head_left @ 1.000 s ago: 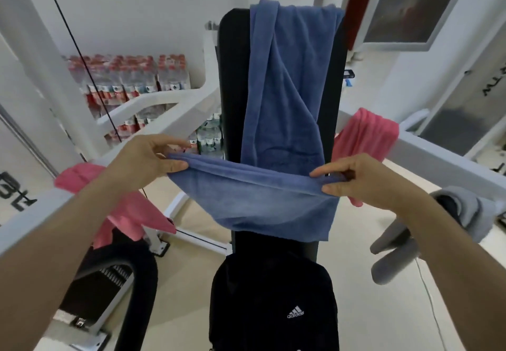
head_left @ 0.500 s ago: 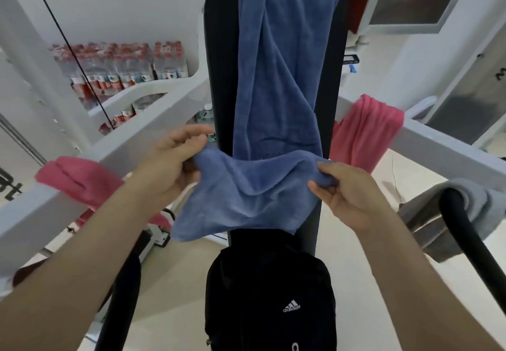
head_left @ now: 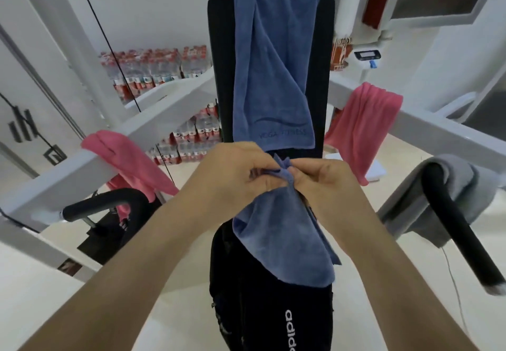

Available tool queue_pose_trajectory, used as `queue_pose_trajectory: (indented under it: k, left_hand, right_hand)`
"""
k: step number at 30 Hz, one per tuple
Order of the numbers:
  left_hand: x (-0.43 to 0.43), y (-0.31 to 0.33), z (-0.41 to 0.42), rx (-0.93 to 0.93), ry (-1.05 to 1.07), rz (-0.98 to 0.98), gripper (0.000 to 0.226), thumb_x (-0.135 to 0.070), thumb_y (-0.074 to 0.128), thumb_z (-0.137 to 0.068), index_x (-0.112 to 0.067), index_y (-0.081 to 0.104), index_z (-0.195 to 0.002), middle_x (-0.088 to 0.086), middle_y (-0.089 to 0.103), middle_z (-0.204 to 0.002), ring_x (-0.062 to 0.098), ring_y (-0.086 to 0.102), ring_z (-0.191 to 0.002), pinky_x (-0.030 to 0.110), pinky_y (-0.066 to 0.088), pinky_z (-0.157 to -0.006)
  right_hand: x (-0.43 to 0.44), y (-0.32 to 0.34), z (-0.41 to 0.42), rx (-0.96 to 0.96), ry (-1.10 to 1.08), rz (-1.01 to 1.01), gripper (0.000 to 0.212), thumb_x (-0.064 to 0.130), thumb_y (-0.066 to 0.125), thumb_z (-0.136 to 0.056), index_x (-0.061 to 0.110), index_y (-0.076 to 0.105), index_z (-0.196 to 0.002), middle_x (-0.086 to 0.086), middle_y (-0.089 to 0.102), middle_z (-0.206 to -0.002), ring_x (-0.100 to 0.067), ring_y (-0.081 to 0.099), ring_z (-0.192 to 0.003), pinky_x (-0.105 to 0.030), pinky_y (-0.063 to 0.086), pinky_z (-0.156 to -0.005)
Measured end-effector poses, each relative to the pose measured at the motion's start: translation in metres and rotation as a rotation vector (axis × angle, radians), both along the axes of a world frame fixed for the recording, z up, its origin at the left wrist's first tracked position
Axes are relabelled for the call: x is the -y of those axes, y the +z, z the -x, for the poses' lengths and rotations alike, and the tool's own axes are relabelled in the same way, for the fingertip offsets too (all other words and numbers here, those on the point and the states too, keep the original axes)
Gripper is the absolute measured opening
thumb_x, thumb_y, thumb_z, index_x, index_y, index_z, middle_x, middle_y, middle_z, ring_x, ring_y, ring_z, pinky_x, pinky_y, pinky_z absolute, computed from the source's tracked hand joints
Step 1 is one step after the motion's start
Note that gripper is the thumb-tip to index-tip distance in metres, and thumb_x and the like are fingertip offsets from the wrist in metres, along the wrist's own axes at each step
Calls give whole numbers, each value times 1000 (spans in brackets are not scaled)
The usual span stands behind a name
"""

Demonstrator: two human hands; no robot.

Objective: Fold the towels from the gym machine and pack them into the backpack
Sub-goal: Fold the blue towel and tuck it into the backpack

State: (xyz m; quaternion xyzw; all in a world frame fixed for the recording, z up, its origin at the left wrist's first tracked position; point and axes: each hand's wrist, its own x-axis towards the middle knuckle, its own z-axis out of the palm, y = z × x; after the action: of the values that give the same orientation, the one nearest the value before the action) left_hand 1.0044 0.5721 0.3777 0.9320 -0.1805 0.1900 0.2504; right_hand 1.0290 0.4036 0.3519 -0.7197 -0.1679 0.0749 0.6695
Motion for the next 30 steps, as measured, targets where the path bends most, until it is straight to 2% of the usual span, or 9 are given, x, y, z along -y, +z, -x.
queue_pose_trajectory:
  k: [3,9,14,16,19,22,24,27,30]
  left_hand:
    - [14,10,12,-13,39,-12,30,-48,68,-80,-19,76,-80,-7,65,-67,10,58,-61,27,46,-57]
    - [35,17,43,-344,31,351,37,-54,66,-72,-19,71,-83,1,72,-72,14,69,-69,34,56,-66]
    - [25,-12,84,-403,132,54,2,-31,71,-84,-29,71,-84,-14,69,-80,1,62,-80,25,49,-78]
    - [13,-14,89,-360,196,28,17,-37,59,-91,-26,70,-84,-11,67,-80,6,58,-80,33,45,-80]
    - [-5,4,94,-102,274,-306,44,-56,36,-85,-25,67,-81,-14,61,-75,10,49,-81,31,26,-82]
    - [-16,18,109,-25,318,-481,36,-60,45,-83,-30,65,-79,-17,57,-75,10,47,-81,34,30,-82]
    - [-28,20,117,-125,396,-393,26,-58,57,-79,-34,60,-88,-20,55,-76,5,48,-75,37,42,-84]
    - [-49,12,123,-180,411,-297,48,-69,61,-65,-41,51,-103,-19,51,-92,6,47,-86,31,42,-83]
    - [-64,9,121,-298,260,36,51,-71,62,-67,-34,58,-102,-11,57,-94,11,53,-86,24,46,-77]
  right_hand:
    - [20,5,16,-176,169,-126,22,15,58,-93,20,79,-88,-8,75,-93,-21,68,-95,-45,51,-95]
    - [43,3,38,32,88,-65,19,8,67,-86,14,73,-104,-1,77,-96,-15,71,-95,-32,56,-87]
    - [62,-6,36,-102,136,-322,19,14,68,-74,15,75,-92,-8,75,-96,-23,70,-96,-30,55,-82]
    - [66,-9,32,-3,82,-148,19,8,72,-78,17,74,-94,-2,76,-94,-19,70,-94,-31,55,-84]
    - [58,-10,30,260,3,144,33,2,70,-83,35,70,-83,16,72,-79,-9,69,-79,-21,54,-74]
    - [37,-3,33,350,48,129,35,1,68,-84,35,65,-80,16,68,-73,-1,64,-72,-21,53,-71]
    - [19,6,38,366,190,95,27,-1,67,-84,25,63,-82,19,65,-69,5,59,-67,-12,46,-66]
    - [-18,16,46,322,454,87,18,-3,63,-87,15,64,-88,6,67,-76,1,60,-74,-13,46,-68]
    - [-61,24,53,252,588,35,23,-7,60,-88,15,65,-92,4,70,-84,-5,65,-83,-19,52,-74]
